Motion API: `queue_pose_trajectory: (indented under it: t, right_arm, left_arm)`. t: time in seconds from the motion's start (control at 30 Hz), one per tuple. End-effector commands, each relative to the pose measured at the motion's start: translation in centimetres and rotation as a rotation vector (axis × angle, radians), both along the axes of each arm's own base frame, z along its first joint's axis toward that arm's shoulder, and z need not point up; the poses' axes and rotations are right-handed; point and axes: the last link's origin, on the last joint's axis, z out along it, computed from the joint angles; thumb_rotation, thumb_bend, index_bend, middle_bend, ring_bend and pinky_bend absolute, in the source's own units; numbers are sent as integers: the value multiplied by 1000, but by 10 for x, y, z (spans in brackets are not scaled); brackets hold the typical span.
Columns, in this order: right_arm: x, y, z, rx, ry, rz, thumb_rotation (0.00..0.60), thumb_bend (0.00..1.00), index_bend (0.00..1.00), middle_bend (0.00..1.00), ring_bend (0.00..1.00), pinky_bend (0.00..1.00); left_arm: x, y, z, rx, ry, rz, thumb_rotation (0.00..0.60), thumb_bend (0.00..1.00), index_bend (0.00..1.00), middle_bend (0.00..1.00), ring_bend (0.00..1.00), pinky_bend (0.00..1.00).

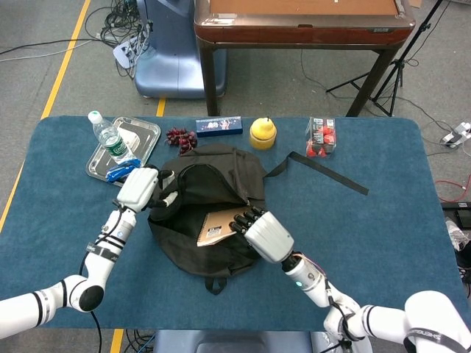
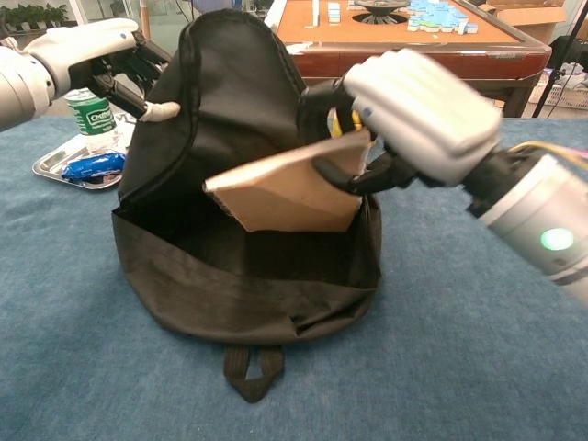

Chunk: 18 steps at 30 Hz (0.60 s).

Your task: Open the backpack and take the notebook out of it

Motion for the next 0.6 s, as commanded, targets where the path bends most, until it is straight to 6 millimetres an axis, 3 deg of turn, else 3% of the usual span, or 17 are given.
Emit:
queue_pose_trajectory:
  t: [0.03,0.3,0.5,0.6]
  right_arm:
    - [-2,13,38,-37,-63,9,600,535,978,663,605,638]
    - [-2,36,110,-15,-192,-37,600,536,988,678,624,655]
    - [-3,51,155,-39,-238,-45,600,536,998,678,626,655]
    - [-6,53,171,-62,-253,-62,600,536,998,678,626,655]
  left_arm:
    - [-1,-1,1,0,3,2,600,455,722,681,539,307]
    - [-8,-7,4,-7,33,8,600,456,719,679,537,306]
    - [-14,-17,6,-18,63,-1,600,455,714,668,535,306]
    - [-15,-25,7,-46,90,-6,600,449,662,651,515,306]
